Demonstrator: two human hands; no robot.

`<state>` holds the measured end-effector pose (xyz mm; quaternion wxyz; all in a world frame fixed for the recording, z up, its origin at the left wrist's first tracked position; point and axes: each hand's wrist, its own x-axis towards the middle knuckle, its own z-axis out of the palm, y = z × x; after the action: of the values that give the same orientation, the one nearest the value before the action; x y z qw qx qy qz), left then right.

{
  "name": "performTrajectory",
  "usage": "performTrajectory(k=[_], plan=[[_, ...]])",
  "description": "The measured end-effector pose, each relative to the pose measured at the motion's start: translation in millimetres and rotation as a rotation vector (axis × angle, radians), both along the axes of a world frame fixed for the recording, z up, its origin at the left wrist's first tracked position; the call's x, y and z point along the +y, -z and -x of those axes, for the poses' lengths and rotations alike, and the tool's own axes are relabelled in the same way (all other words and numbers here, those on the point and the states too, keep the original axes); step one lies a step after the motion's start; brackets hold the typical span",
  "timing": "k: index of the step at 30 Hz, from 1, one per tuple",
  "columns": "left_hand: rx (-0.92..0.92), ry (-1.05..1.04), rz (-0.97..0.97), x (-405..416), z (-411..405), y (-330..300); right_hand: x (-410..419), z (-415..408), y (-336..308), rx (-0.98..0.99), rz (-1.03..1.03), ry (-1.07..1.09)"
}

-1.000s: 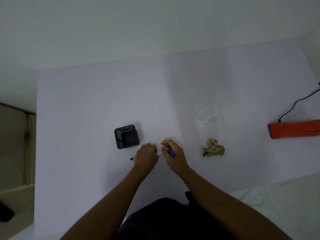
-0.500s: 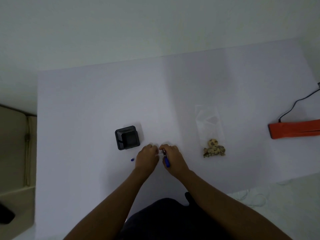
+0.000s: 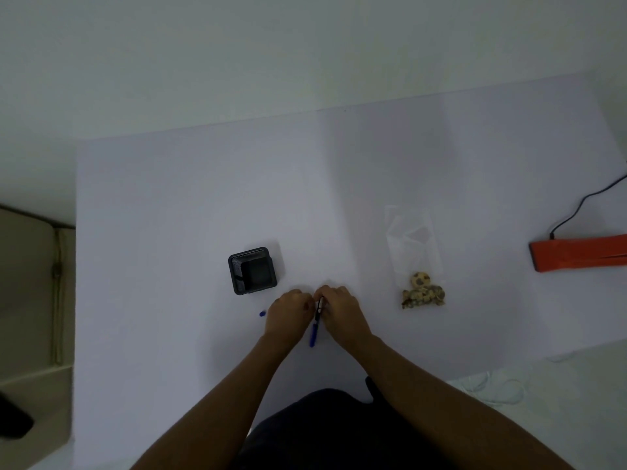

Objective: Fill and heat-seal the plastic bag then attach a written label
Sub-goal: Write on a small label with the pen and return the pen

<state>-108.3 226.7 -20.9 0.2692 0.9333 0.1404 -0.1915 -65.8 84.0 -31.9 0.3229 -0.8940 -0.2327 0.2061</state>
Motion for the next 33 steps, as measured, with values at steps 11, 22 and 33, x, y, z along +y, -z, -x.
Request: performTrajectory(k=[11,22,33], plan=[[-0.04,0.02,0.002,8,2,-3,-18,0,-6,0.051,-0.142,0.245],[-0.072,0.072,-0.036,1,8,-6,26,-1,-35,0.465,-0.357,0.514],[0.051,0.029,-0.017,1,7,-9,18,14,-16,0.515,-0.326,0.449]])
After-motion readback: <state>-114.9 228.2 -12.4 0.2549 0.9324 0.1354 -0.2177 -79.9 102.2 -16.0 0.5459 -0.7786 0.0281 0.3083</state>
